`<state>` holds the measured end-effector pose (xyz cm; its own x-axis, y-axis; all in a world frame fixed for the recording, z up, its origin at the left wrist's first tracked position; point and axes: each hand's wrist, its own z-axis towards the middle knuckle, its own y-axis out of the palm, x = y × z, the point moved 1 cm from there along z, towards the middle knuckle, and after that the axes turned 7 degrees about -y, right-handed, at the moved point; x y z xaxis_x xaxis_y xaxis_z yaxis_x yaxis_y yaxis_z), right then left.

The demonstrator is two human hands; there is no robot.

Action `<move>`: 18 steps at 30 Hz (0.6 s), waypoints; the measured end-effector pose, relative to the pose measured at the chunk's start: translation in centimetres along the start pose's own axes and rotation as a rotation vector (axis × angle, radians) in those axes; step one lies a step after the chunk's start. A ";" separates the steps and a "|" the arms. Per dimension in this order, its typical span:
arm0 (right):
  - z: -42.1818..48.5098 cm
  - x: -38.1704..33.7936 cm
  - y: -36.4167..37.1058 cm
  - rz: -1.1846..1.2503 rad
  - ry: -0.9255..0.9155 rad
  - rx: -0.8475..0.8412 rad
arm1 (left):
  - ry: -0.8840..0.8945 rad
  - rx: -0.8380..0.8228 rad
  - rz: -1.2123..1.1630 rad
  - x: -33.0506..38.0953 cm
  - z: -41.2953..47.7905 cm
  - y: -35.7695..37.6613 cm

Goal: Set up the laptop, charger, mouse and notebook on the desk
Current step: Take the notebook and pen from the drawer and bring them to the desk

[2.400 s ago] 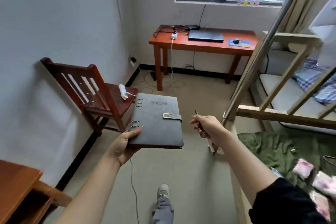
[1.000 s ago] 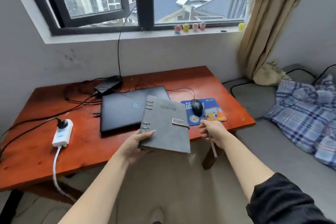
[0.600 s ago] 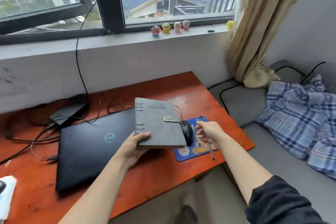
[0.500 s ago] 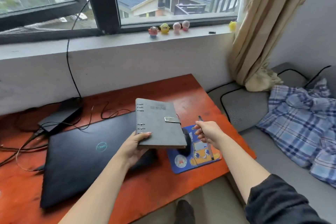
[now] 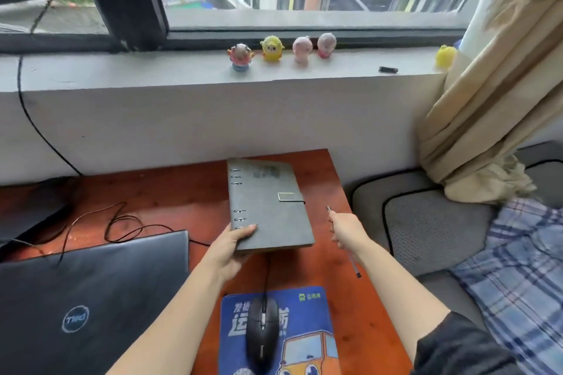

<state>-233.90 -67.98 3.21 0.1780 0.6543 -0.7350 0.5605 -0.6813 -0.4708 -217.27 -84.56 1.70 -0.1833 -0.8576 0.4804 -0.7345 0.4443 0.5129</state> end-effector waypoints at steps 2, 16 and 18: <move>2.5 -0.4 -0.5 -0.078 -0.053 0.020 | 0.000 0.018 -0.032 0.2 2.0 0.8; 10.8 -1.8 -0.7 0.062 -0.149 -0.010 | -0.003 0.173 0.207 1.2 7.8 0.6; 12.1 -2.0 -0.4 0.026 -0.147 -0.009 | 0.025 0.297 0.472 1.5 8.1 0.0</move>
<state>-244.24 -72.99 -0.99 0.0728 0.5808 -0.8108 0.5650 -0.6939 -0.4464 -222.87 -87.94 -3.30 -0.5245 -0.5751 0.6278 -0.7293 0.6840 0.0174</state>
